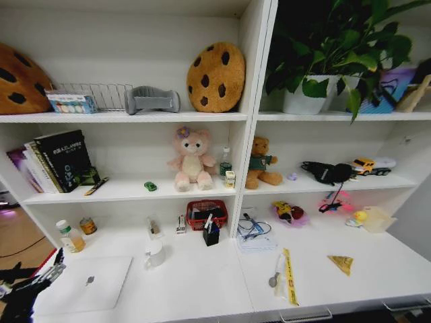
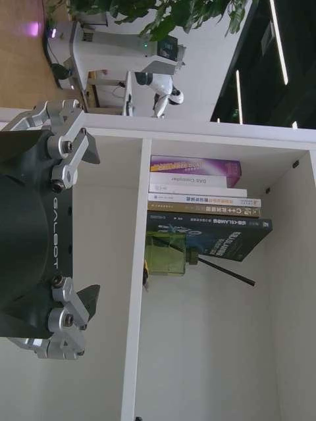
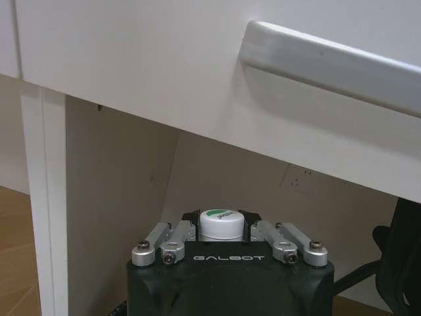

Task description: Organize the objects on the table.

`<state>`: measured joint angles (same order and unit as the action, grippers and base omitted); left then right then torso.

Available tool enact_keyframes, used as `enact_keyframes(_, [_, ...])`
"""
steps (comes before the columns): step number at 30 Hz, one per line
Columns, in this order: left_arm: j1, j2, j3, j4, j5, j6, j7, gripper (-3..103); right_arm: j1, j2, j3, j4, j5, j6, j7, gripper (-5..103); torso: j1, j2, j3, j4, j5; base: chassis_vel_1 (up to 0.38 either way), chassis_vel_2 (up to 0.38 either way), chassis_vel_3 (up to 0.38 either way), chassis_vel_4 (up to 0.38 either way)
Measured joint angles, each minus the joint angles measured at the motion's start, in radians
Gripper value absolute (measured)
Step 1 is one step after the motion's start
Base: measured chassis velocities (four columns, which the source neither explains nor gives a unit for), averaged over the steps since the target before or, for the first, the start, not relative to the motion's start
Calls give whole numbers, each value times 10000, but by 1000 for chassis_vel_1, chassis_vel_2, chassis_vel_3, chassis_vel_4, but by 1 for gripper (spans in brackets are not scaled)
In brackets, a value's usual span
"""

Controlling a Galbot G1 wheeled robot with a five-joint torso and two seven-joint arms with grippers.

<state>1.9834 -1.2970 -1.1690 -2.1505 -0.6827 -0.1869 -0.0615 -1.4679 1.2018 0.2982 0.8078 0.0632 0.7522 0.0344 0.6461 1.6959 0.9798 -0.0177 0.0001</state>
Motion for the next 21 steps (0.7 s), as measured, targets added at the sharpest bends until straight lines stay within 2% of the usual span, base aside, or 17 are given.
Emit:
enact_keyframes(12, [118,188,31,4,64,-20,-6,100,1026,350,-99,-796,79,-46,-48,30,0,2,-1,1,-2,0,0,0,0])
enact_keyframes(20, [135,196,18,4,76,-21,-5,100,1451,336,-188,-1082,-27,6,-103,30,0,1,-1,0,0,0,0,0,0])
enact_keyframes(21, [141,196,11,15,76,-22,-5,100,1460,325,-191,-1069,-25,-6,-111,27,0,1,-1,0,-2,0,0,0,0])
